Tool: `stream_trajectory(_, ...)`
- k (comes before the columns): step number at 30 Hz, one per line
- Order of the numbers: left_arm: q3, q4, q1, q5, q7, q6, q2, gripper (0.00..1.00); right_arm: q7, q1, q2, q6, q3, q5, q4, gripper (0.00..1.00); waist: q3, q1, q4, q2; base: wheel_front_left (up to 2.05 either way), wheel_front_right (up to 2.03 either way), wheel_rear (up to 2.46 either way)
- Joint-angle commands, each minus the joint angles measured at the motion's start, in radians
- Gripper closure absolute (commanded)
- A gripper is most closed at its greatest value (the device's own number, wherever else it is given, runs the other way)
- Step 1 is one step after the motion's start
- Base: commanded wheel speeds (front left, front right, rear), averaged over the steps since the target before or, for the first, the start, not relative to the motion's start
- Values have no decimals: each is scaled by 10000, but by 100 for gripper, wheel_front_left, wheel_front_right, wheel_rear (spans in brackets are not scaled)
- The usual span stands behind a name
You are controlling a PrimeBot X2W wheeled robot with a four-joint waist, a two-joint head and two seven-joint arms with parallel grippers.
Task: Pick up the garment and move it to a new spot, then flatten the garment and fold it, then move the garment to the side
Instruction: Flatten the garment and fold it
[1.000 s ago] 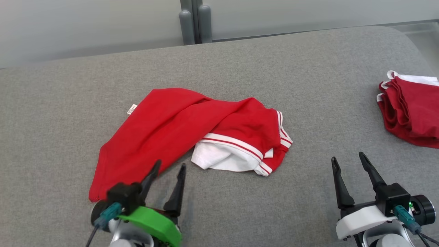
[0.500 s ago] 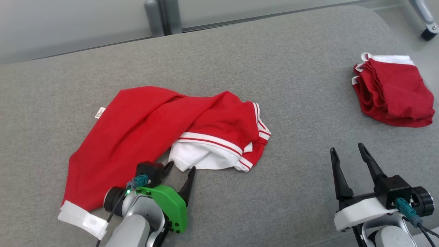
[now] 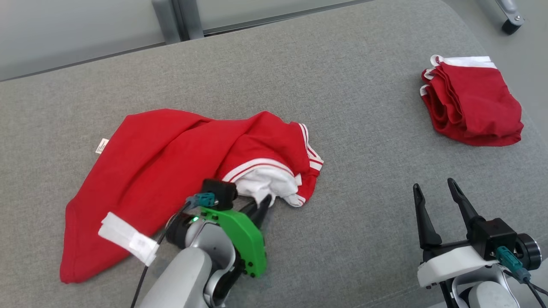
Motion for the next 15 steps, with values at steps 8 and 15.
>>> stream_trajectory(8, -1027, -3384, 390, -1825, 2016, 51, -100, 100, 2, -208, -15, -16, 159, 306, 85, 0, 87, 0, -161, 0, 0, 0, 0)
stream_trajectory(15, -1899, -4423, 623, -2252, 2499, 912, -164, 100, 2, -302, -15, -16, 222, 460, 170, 0, 318, 0, -417, 0, 0, 0, 0)
